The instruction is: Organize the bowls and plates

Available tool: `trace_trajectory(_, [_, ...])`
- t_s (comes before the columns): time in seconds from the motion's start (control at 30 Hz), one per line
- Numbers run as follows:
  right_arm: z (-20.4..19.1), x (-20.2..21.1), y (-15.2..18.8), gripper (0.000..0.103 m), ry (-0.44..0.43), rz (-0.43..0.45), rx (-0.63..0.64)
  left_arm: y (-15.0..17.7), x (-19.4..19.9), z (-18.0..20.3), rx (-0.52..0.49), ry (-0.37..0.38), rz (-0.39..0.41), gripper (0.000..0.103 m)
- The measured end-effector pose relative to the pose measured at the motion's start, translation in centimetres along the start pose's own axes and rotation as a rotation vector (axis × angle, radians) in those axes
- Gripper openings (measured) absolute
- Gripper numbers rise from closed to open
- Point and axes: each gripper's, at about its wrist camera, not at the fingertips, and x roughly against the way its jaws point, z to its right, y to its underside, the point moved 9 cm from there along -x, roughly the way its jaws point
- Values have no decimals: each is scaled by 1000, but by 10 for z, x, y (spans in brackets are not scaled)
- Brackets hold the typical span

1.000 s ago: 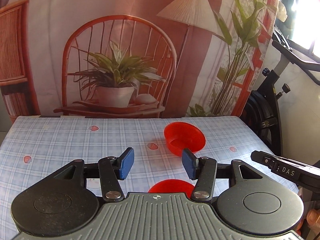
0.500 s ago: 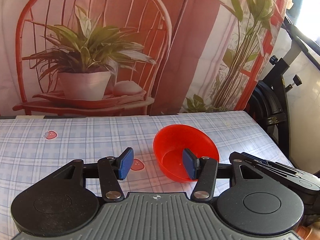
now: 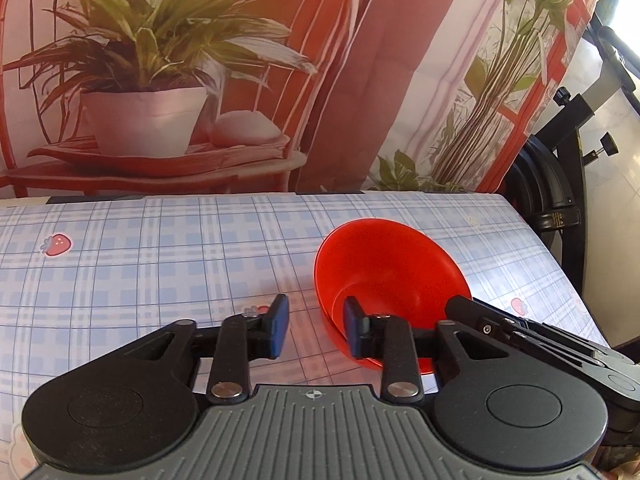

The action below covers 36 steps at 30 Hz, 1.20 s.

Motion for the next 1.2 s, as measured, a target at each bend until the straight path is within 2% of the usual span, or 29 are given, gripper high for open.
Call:
trace_trajectory(0.03, [-1,1,0,9,-3,-1,-4,1,0,2,-1,15,-3,16])
trace_trajectory(0.07, [-2,4,0,9,1,1,-7,2,1,3,-7,24,-3,15])
trace_trajectory(0.3, [-12,28,1,9,-12,13,-32,0,29,9,-33,39,28,15])
trace_trajectory(0.63, [-45,99,0,9,-62,75,-26,14,109,24,-74,40,77,15])
trace_trajectory(0.9, [-62,140,30,9,-97,49,-20,46,156,24,-80,17,75,15])
trace_trajectory(1.2, [-67,152,69,9,-99,-17,-13,87,162,12,-20,15,9,15])
